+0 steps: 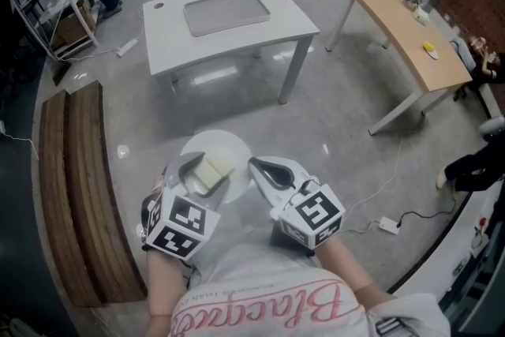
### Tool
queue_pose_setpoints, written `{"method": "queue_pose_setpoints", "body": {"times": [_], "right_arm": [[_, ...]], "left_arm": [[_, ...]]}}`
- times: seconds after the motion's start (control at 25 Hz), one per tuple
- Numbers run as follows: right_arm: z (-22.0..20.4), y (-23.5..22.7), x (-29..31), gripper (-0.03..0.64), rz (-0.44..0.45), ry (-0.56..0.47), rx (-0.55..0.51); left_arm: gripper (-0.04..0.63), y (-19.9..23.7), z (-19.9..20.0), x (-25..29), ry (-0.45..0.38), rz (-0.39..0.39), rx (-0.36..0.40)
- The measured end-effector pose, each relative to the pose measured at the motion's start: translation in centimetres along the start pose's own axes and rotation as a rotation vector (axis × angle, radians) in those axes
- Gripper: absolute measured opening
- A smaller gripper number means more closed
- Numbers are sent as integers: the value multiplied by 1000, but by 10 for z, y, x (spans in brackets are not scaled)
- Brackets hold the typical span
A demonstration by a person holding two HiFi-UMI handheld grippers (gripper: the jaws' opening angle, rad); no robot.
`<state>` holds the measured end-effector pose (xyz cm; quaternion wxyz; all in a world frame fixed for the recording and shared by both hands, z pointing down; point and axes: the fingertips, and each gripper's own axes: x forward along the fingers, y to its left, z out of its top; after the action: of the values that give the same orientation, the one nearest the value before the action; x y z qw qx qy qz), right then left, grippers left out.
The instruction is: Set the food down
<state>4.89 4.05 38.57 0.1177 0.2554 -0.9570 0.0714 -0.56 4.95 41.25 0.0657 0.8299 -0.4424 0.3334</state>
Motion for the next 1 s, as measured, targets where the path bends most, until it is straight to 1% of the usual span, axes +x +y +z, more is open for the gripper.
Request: {"method": "queue_pose_setpoints", "body": {"times": [0.16, 0.36, 0.56, 1.0], "right_arm": [[1, -13, 6, 2, -27, -6, 8], [11, -34, 17, 2, -56, -15, 20], [16, -52, 36, 2, -58, -10, 13], [38, -105, 91, 2, -77, 18, 5]], "left_arm": [[261, 9, 3, 13, 4, -16, 7], [261, 29, 19, 30, -6, -35, 21], [261, 53, 30, 49, -13, -51, 36], [261, 121, 56, 94, -23, -84, 51]]}}
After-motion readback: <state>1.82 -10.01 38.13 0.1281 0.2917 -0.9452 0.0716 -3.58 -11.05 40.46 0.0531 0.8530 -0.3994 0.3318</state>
